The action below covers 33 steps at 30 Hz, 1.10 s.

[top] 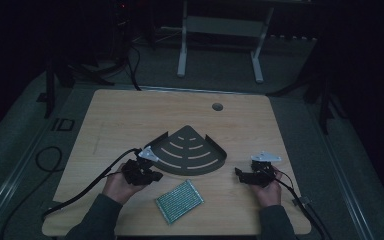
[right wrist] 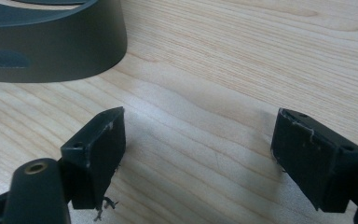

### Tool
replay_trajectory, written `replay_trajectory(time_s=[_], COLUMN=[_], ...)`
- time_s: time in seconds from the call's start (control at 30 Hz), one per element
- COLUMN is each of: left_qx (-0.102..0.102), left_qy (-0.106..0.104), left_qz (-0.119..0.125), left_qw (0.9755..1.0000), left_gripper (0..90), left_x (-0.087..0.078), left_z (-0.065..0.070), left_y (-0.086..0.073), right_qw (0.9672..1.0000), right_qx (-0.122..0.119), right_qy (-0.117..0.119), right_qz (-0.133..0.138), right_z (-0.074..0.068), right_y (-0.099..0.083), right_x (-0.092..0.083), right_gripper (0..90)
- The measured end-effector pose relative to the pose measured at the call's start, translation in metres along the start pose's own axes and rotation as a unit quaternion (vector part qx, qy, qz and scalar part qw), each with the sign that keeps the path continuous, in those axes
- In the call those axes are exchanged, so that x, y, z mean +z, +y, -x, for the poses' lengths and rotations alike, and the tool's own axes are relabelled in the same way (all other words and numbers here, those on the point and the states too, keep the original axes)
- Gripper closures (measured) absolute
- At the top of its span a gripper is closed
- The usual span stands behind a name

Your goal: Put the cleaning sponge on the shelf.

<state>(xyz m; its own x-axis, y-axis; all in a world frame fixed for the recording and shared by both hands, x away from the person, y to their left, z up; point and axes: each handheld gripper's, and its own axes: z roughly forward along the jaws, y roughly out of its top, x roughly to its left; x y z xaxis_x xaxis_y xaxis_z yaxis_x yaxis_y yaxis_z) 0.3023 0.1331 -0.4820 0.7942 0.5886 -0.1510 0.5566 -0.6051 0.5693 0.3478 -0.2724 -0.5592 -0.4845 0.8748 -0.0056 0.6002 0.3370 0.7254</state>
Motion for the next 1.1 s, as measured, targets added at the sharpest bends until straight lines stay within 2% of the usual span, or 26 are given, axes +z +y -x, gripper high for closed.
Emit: replay_trajectory(time_s=[0.23,0.73,0.9,1.1], left_qx=[0.013,0.015,0.009,0.016], left_qy=[-0.013,-0.045,-0.049,-0.054], left_qz=[-0.013,-0.038,-0.039,-0.053], left_qw=[0.9998,0.9982,0.998,0.997], left_gripper=[90.0,90.0,90.0,90.0], left_x=[0.01,0.035,0.04,0.047], left_z=[0.011,0.025,0.028,0.031], left_y=[0.002,-0.003,-0.003,-0.006], right_qw=[1.0,1.0,1.0,1.0], right_qx=[0.0,0.0,0.0,0.0], right_qy=[0.0,0.0,0.0,0.0], right_qz=[0.0,0.0,0.0,0.0], right_z=[0.0,0.0,0.0,0.0], right_y=[0.0,0.0,0.0,0.0], right_x=[0.0,0.0,0.0,0.0], right_gripper=[17.4,17.4,17.4,17.4])
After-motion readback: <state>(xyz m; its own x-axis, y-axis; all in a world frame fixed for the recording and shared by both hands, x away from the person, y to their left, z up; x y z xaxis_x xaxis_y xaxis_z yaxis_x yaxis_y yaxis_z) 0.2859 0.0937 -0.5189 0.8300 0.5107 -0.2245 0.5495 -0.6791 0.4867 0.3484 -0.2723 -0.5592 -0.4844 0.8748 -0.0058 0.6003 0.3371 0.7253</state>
